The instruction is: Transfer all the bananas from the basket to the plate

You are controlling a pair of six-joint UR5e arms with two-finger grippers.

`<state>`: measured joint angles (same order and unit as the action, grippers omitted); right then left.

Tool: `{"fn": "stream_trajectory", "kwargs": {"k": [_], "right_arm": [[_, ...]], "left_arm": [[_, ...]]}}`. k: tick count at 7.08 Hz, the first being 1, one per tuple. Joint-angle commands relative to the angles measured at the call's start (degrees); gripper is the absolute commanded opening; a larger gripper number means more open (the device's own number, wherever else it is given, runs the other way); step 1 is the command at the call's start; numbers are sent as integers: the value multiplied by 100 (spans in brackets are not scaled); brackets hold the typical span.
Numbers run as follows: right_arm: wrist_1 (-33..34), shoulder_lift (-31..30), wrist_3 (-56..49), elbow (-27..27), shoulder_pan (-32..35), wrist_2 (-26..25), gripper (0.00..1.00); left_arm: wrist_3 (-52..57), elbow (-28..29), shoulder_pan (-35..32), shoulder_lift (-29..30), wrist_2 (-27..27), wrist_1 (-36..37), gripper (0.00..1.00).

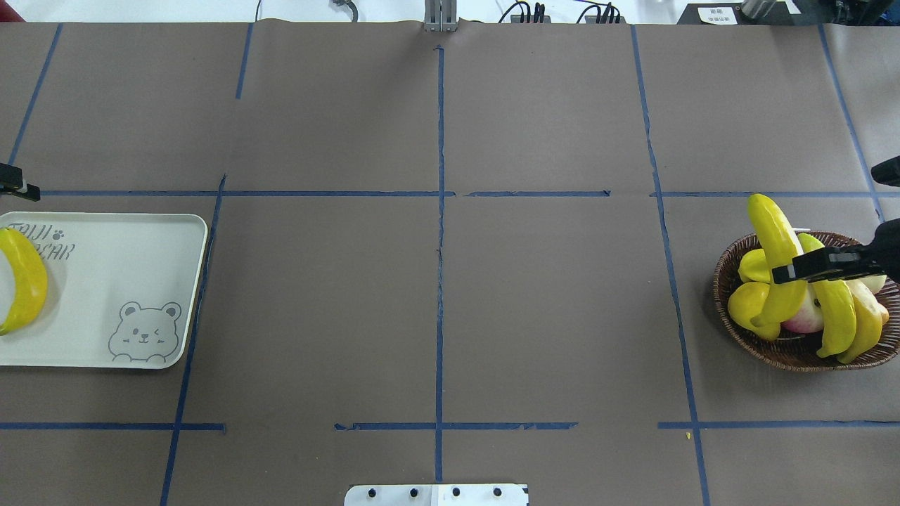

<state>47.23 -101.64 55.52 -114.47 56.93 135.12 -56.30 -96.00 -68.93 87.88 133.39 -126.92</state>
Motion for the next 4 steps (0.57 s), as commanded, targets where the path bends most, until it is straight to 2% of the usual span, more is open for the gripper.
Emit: {"fn": "stream_trajectory", "kwargs": {"k": [1, 3, 4], "right_arm": [[686, 1315, 73, -22, -374, -308, 1], [1348, 2442, 579, -31, -1145, -1149, 1], [1620, 2900, 888, -22, -1610, -1607, 1]], "left_arm": [[-143, -32, 299, 569, 55, -8, 99], [-860, -42, 686, 1420, 64, -79, 99], [-1657, -24, 975, 1990, 55, -87, 99]]}}
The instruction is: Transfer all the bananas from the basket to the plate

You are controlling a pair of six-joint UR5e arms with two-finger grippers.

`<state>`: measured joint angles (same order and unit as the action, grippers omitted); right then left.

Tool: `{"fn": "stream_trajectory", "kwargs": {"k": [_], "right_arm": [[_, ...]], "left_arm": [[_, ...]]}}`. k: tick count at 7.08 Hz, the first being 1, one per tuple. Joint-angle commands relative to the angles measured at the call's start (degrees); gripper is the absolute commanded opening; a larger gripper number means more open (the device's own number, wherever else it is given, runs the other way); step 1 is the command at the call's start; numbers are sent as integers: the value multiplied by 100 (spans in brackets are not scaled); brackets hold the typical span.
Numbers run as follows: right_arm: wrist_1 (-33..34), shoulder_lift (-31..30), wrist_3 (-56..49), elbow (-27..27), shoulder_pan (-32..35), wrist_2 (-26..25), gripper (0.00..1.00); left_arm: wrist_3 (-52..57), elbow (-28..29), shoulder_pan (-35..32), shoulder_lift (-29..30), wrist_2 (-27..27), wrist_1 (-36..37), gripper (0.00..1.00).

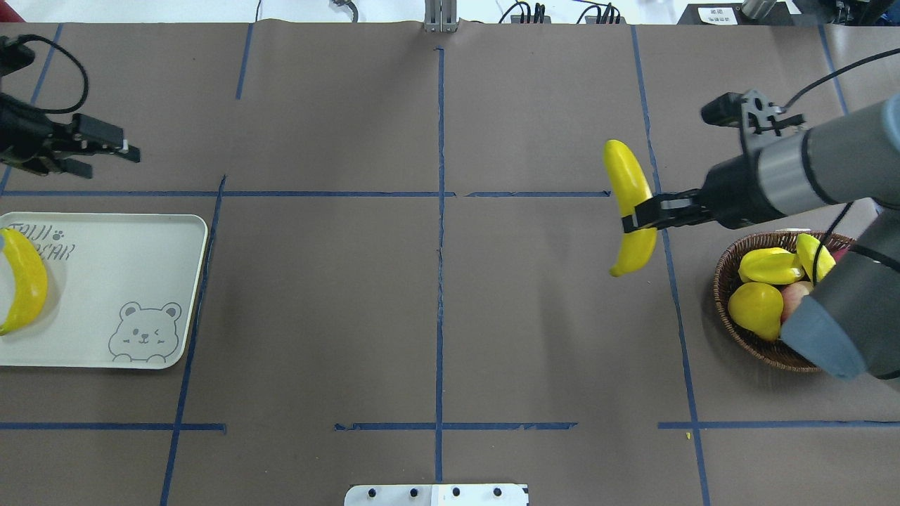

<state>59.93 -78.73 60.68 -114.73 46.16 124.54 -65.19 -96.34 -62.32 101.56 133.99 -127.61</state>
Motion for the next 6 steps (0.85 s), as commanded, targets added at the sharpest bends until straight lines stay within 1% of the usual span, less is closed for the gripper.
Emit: {"fn": "stream_trajectory", "kwargs": {"k": [1, 2, 3, 4, 5, 6], "right_arm": [[753, 1152, 548, 21, -912, -971, 1], [1139, 1584, 715, 21, -1185, -1280, 1], [1248, 1788, 865, 30, -1466, -1596, 1], [1249, 1877, 953, 21, -1608, -1773, 1], [1231, 1922, 1050, 12, -1688, -1810, 1], [1214, 1966, 1051, 21, -1724, -1819, 1]], "left_arm": [[-1490, 18, 560, 1072, -4, -79, 99], [-1949, 18, 754, 1259, -39, -358, 99], [-2563, 36, 834, 1409, -57, -918, 99], [-3274, 36, 1027, 1532, -135, -1454, 99], [-3699, 10, 1429, 1560, -606, -1817, 99], [-4042, 10, 1920, 1725, -1159, -2055, 98]]}}
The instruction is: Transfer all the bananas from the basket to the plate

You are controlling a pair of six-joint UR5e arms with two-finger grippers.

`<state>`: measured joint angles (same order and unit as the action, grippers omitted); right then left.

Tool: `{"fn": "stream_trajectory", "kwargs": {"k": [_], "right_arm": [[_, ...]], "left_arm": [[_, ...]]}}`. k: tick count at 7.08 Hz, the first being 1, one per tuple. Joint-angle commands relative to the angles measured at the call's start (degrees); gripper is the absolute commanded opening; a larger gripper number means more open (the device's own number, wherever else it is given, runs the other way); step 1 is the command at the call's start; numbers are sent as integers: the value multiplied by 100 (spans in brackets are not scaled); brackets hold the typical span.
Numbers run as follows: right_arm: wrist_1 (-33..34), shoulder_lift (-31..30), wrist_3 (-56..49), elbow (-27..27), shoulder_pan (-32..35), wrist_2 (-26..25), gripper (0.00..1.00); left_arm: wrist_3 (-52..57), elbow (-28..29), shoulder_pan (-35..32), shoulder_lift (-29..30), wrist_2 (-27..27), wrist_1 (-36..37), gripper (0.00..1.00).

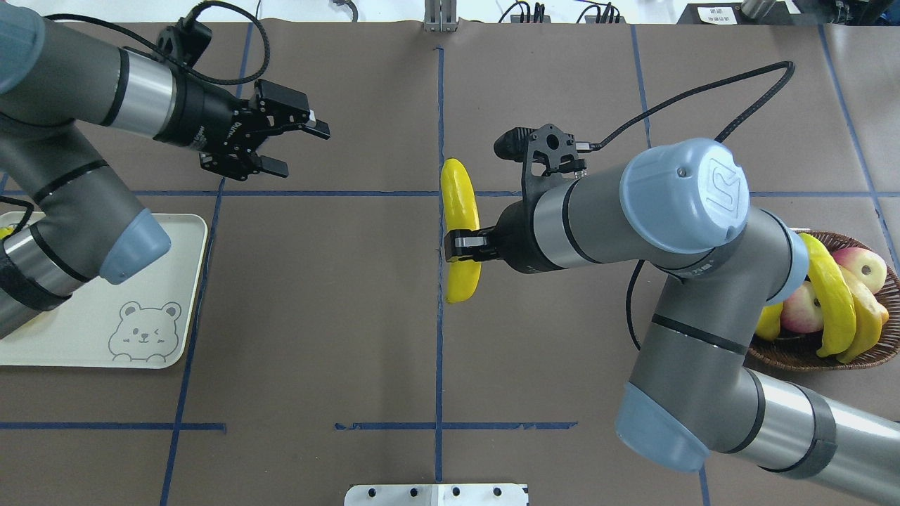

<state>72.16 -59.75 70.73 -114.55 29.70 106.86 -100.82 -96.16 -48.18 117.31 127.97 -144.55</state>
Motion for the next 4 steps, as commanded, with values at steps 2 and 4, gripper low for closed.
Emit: {"fn": "stream_trajectory", "kwargs": {"k": [2, 4], "right_arm": [[-9, 139, 46, 11, -148, -51, 1], [-9, 147, 46, 3, -218, -51, 1]], "left_arm": [[-579, -8, 1071, 432, -1123, -372, 96], [-614, 1, 1126, 529, -1134, -372, 95]]}}
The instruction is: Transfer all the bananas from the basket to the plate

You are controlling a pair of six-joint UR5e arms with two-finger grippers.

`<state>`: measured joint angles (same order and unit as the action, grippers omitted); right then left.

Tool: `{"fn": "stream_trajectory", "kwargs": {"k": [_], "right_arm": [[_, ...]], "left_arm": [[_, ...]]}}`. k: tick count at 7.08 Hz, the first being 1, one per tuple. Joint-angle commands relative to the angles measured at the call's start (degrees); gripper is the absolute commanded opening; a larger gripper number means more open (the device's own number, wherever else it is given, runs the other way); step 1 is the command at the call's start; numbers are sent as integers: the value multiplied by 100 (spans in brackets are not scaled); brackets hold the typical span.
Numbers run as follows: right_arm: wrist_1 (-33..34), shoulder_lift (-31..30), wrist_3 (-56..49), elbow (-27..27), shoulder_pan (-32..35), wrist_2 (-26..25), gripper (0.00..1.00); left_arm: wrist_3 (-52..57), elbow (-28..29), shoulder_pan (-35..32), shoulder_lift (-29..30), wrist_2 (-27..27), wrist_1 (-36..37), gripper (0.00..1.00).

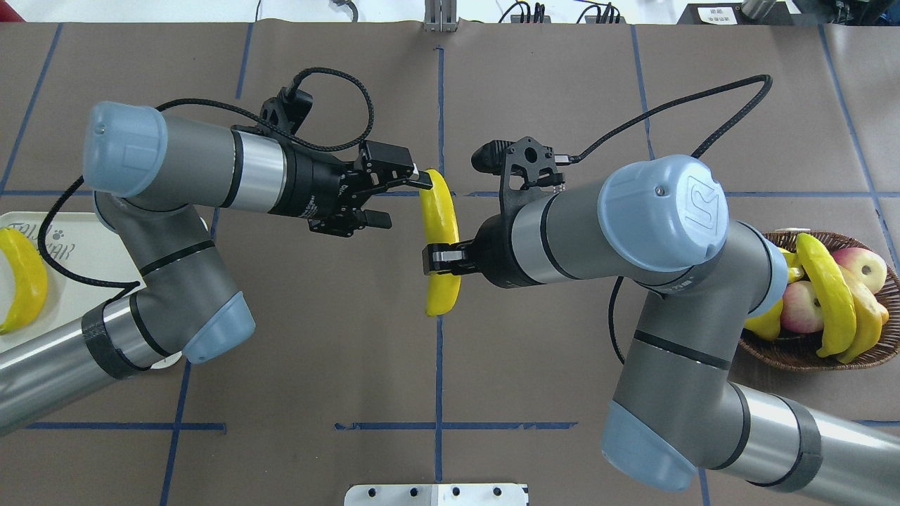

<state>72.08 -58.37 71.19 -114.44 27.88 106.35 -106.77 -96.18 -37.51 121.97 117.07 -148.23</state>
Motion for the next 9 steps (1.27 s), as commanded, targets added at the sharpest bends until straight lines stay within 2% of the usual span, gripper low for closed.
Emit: {"fn": "stream_trajectory", "kwargs": {"k": [1, 3, 4, 5, 6, 7, 8, 9], "right_arm": [[-1, 9, 0, -16, -63, -1, 1], [-9, 1, 0, -43, -63, -1, 1], [-10, 1, 0, -52, -63, -1, 2], [-1, 1, 0, -52, -63, -1, 4], [-9, 1, 0, -43, -63, 25, 28], [-10, 1, 0, -43, -63, 26, 61], [-10, 1, 0, -52, -63, 17, 100], [25, -17, 27, -121, -63, 34, 100]], "left_arm": [[-20, 3, 146, 99, -131, -4, 93], [-20, 3, 357, 126, -359, -4, 88], [-20, 3, 376, 126, -360, -4, 75], [-20, 3, 384, 126, -360, 4, 31], [6, 3, 384, 108, -351, -4, 0], [42, 3, 384, 99, -351, 13, 0], [59, 3, 384, 82, -351, 13, 0], [68, 3, 376, 64, -343, 31, 0]]}}
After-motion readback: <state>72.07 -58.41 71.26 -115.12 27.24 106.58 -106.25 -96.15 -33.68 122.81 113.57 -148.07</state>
